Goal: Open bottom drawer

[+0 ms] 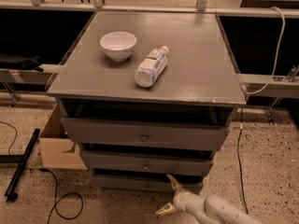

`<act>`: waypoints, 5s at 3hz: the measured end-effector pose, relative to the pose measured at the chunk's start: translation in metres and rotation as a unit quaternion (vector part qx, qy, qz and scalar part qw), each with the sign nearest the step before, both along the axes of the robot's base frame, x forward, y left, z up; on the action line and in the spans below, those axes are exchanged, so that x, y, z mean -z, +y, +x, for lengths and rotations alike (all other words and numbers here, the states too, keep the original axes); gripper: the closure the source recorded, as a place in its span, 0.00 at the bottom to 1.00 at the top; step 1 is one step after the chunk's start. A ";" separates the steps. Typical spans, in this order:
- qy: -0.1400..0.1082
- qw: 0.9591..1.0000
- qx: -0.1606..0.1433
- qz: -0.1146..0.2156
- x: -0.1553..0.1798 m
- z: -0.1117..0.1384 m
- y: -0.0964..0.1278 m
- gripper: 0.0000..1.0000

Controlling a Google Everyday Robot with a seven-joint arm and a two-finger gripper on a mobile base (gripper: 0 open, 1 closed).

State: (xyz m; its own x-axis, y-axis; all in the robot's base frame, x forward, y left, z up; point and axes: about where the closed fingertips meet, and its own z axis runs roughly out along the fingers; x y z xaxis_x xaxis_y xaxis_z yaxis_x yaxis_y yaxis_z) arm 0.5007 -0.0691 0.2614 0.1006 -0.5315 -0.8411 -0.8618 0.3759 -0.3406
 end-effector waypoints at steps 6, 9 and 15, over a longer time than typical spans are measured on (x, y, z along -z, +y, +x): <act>-0.083 0.987 0.030 -0.131 0.046 -0.011 0.052 0.00; -0.086 0.978 0.062 -0.179 0.055 0.020 0.032 0.00; -0.074 0.968 0.096 -0.219 0.071 0.083 -0.004 0.95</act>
Offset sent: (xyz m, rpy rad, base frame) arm -0.0036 0.0066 -0.0534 0.0341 0.1091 -0.0286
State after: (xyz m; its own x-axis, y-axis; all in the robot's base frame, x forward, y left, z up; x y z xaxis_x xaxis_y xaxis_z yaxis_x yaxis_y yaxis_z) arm 0.5837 -0.0729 0.1900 0.0660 -0.8543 -0.5156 -0.7198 0.3171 -0.6175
